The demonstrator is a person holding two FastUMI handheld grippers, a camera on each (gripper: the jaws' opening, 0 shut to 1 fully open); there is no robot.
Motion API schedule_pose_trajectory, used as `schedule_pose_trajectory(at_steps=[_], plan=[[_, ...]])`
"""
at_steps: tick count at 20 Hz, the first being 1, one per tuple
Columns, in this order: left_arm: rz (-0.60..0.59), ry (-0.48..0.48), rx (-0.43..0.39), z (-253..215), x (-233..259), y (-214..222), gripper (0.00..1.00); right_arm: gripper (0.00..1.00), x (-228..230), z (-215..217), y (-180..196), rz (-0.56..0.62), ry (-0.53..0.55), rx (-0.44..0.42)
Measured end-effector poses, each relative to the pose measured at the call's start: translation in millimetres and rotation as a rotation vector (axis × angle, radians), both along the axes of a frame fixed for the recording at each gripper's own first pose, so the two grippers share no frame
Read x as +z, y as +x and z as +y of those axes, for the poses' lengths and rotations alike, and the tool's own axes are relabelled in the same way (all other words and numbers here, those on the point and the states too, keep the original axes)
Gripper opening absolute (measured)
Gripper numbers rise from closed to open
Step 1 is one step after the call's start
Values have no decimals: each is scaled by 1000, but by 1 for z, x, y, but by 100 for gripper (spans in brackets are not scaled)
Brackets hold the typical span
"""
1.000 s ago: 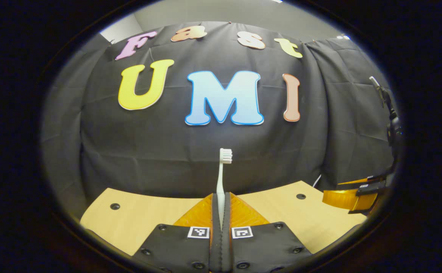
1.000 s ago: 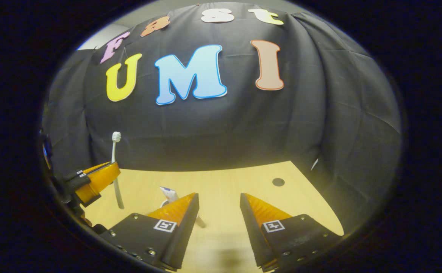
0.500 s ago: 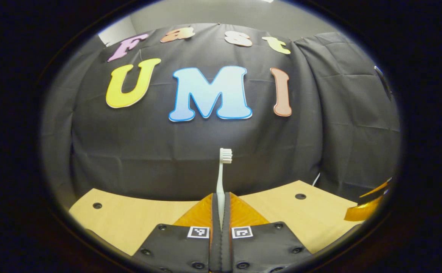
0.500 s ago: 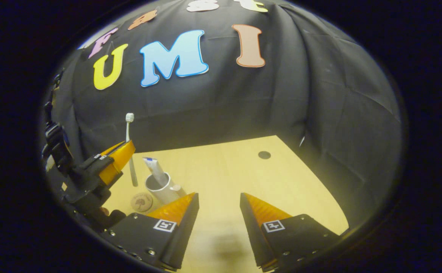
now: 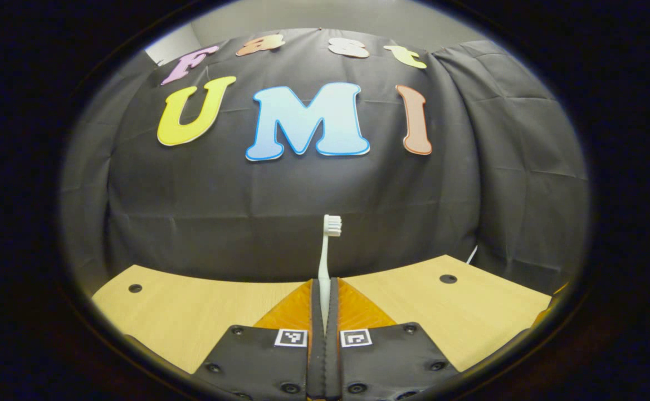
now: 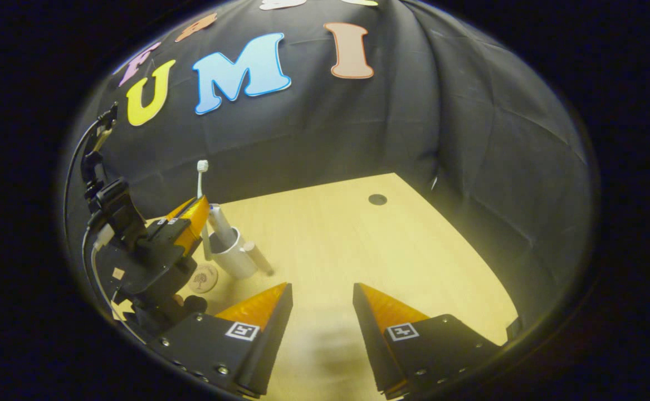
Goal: Put the toothbrush and toothpaste on the desktop into the cup, then pick up the cup and place it on the coaster on the desktop.
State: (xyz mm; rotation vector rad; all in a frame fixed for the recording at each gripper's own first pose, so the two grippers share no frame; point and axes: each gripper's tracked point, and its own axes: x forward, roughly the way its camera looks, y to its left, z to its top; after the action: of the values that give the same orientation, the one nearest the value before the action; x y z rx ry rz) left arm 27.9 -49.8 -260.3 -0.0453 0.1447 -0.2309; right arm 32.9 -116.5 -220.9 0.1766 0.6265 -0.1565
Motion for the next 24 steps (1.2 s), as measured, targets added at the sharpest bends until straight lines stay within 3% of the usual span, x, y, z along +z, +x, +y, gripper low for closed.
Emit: schedule_pose_trajectory(at_steps=[18,21,24], plan=[[28,13,47,-1,-54,-12,8,68,-22,1,-18,54,-6,6],[1,22,31,-1,-44,-11,8,68,-27,4,-18,62,-9,15],[-133,-2,19,2,8,-11,7,71,-33,6,-20,76,2,10]])
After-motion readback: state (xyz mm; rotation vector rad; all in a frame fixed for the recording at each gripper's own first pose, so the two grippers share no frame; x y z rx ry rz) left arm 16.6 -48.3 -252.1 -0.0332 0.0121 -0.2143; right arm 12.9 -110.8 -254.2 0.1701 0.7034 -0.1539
